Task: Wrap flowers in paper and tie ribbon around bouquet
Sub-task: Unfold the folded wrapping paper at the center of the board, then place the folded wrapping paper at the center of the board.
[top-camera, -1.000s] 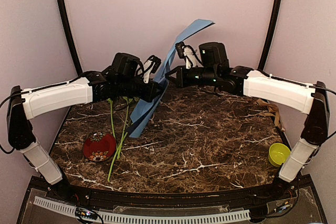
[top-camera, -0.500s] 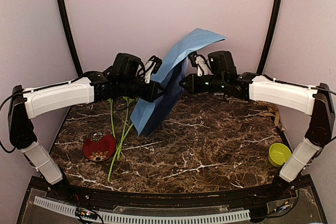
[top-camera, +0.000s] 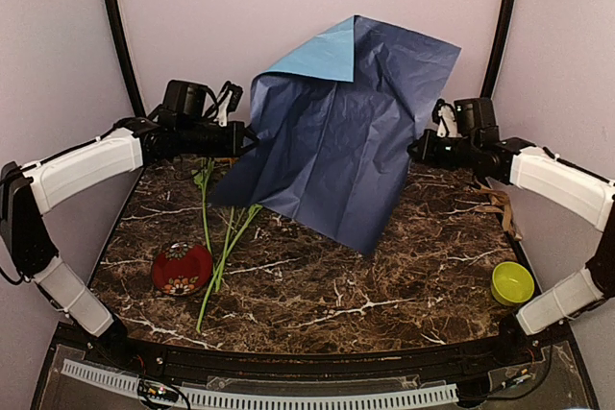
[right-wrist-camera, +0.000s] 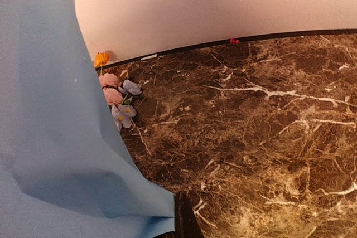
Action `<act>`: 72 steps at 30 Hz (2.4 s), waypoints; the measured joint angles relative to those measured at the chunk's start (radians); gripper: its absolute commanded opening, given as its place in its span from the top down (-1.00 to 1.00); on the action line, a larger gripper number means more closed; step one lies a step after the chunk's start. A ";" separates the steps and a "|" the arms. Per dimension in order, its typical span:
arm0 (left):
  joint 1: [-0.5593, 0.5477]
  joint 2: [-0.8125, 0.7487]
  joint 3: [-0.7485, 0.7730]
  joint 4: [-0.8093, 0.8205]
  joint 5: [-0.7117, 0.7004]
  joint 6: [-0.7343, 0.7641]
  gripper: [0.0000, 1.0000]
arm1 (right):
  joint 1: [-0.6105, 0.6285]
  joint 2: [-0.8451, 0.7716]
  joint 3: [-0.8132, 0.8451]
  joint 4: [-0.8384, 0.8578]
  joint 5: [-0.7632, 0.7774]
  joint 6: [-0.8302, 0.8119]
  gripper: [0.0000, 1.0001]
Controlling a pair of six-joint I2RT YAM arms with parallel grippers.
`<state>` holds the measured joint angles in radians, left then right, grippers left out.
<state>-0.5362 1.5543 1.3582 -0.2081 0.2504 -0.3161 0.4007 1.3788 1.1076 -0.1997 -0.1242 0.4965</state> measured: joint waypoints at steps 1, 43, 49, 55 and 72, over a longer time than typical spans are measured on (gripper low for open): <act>0.014 -0.001 0.001 -0.010 0.003 0.001 1.00 | -0.020 -0.013 -0.007 -0.016 -0.013 0.000 1.00; 0.021 0.819 0.763 -0.406 -0.017 0.430 1.00 | -0.175 -0.336 -0.541 -0.360 -0.077 0.181 1.00; 0.010 0.863 0.771 -0.378 -0.084 0.449 0.46 | -0.177 -0.387 -0.584 -0.345 -0.035 0.266 0.03; 0.016 0.883 0.840 -0.369 -0.184 0.469 -0.43 | -0.185 -0.539 -0.547 -0.439 0.130 0.334 -0.40; 0.049 0.723 0.843 -0.488 -0.348 0.517 -0.28 | -0.187 -0.205 -0.122 -0.288 0.312 0.013 -0.55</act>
<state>-0.4870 2.2768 2.2017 -0.6964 -0.0971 0.2005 0.2134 1.1740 0.9855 -0.4877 0.1883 0.5098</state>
